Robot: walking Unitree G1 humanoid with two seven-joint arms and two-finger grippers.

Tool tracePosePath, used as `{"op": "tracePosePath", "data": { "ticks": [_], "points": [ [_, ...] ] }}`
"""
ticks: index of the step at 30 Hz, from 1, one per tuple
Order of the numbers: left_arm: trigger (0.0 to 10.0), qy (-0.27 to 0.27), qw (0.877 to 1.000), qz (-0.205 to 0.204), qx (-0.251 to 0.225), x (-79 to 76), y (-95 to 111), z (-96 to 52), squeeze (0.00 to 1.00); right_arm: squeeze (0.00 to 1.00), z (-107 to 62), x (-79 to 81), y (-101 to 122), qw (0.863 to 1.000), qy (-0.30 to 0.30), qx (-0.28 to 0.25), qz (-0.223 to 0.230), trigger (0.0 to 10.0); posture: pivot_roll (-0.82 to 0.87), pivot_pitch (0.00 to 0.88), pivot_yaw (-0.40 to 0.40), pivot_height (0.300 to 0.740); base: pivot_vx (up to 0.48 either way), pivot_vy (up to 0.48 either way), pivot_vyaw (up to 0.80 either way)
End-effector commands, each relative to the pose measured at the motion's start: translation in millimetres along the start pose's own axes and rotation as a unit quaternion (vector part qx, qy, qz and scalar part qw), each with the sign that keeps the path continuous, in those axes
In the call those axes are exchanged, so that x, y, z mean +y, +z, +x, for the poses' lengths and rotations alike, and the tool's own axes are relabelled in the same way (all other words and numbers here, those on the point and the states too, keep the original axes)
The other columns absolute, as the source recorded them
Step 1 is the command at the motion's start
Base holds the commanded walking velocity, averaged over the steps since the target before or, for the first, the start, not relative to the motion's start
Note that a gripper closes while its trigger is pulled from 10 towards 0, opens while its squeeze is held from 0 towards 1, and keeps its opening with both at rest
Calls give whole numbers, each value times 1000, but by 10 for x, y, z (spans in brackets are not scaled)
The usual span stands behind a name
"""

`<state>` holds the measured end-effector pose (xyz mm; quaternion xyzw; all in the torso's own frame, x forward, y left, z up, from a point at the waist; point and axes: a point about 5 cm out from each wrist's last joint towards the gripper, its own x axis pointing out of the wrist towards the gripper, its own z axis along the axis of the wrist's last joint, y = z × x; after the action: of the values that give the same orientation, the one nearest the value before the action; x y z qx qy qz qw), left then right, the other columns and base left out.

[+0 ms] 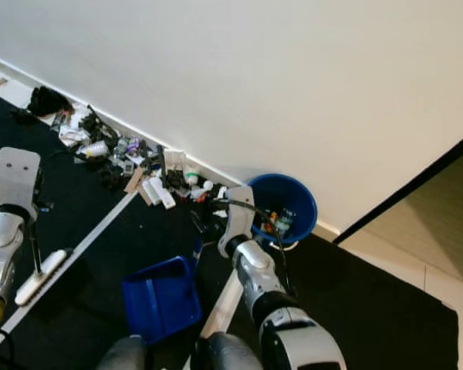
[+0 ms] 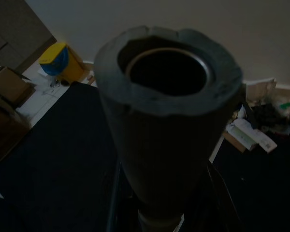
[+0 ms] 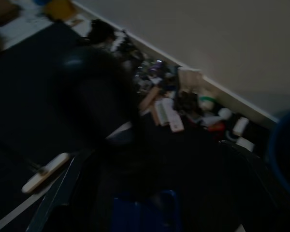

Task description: Sweep floor

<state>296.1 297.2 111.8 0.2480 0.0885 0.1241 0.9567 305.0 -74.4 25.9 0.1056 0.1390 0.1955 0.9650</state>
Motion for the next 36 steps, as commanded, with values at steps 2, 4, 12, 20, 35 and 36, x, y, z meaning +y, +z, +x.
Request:
{"op": "tracePosePath", "data": {
  "ticks": [2,4,12,20,35,36],
  "points": [
    [10000,6,1000,20,-11,91,58,-7,0,0,12,8,-25,1000,-14,11,10,10000,242,128,-133,740,0,0,0],
    [10000,6,1000,20,-10,99,59,-13,0,0,21,31,-29,1000,-12,13,6,10000,245,134,-132,740,0,0,0],
    [10000,8,1000,23,-9,115,66,-31,0,0,42,104,-22,1000,1,6,12,10000,252,140,-132,740,0,0,0],
    [10000,6,1000,17,-9,121,75,-34,0,0,77,203,38,1000,25,-15,1,10000,252,141,-132,740,0,0,0],
    [10000,-4,1000,18,-8,65,83,-47,0,0,111,346,103,996,67,-36,-35,10000,252,148,-129,740,0,0,0],
    [10000,-5,1000,18,-7,60,84,-48,0,0,110,356,97,996,70,-34,-37,10000,255,147,-131,740,0,0,0]
  ]
}}
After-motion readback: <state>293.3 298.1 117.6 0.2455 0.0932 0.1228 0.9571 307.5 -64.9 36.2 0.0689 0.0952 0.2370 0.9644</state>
